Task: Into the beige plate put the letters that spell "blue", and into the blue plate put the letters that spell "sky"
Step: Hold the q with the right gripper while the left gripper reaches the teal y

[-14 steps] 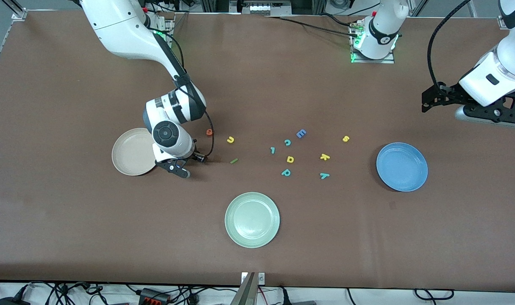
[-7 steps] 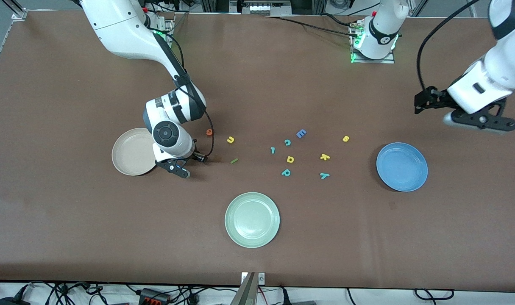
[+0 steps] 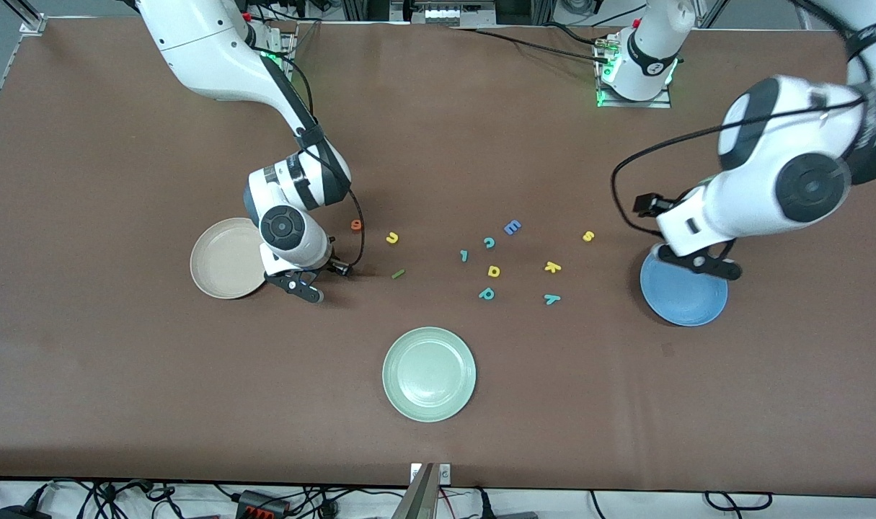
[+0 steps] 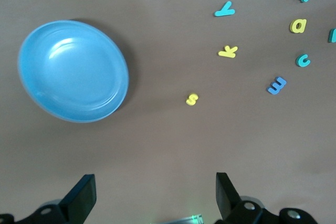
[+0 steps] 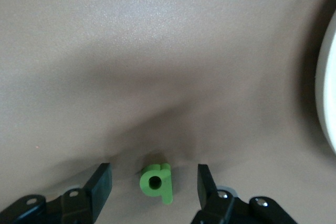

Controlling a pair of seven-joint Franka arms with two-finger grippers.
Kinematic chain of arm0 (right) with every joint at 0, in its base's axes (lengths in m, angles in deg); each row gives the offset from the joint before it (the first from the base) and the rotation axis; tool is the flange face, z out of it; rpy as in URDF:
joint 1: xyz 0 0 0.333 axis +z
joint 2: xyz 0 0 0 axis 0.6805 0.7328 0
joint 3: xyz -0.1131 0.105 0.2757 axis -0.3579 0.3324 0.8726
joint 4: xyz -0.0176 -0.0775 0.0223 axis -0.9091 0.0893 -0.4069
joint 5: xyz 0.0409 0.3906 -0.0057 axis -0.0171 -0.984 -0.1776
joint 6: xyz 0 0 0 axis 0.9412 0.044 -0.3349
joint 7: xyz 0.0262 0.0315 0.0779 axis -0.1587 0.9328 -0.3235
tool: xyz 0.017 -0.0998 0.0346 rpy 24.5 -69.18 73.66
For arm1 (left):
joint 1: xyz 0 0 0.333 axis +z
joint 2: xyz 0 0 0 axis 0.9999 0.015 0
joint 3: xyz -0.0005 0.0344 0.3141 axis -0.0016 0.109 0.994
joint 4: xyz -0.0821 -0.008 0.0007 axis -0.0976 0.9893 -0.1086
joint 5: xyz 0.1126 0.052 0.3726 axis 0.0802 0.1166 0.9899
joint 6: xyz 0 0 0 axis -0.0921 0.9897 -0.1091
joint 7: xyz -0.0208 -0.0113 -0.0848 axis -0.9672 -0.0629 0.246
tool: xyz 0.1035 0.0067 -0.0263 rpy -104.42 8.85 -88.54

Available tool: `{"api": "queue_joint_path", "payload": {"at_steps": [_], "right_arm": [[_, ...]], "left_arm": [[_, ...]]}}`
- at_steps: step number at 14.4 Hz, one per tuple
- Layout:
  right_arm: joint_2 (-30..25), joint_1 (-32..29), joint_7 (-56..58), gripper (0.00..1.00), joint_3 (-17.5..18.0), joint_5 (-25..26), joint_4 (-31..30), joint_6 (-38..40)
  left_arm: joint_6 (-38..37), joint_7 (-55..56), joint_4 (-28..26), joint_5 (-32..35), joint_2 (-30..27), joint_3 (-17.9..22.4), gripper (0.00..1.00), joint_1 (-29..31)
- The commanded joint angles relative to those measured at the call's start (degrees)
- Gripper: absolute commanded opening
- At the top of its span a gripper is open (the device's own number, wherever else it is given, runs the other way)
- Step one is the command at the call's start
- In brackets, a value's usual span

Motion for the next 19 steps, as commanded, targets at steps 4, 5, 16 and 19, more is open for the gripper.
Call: {"api": "queue_joint_path", "payload": {"at_steps": [4,5,16,19], "right_arm": [[-1.4,0.3,-0.7,0.69,0.0,-0.8,-1.3,-0.3],[-1.3,0.3,-0.7,0.69,0.0,-0.8,-1.3,-0.4],[-1.1,0.2,-0.6,0.42,0.0,-0.8,-1.2,-0.5],[-1.1,0.3,-0.5,0.36,0.0,-0.8,-1.3,-0.5]], "left_arm": [[11.3,-14.6,1.4,1.0,8.4,0.1,1.0,-4.1],[14.9,-20.1,1.6,0.9,10.0,0.1,1.0,-4.1],[36.0,-28.2,0.9,1.0,24.0,0.2,1.0,-9.8],[37.7,-28.3,1.1,1.1,25.5,0.2,1.0,-10.0]]}}
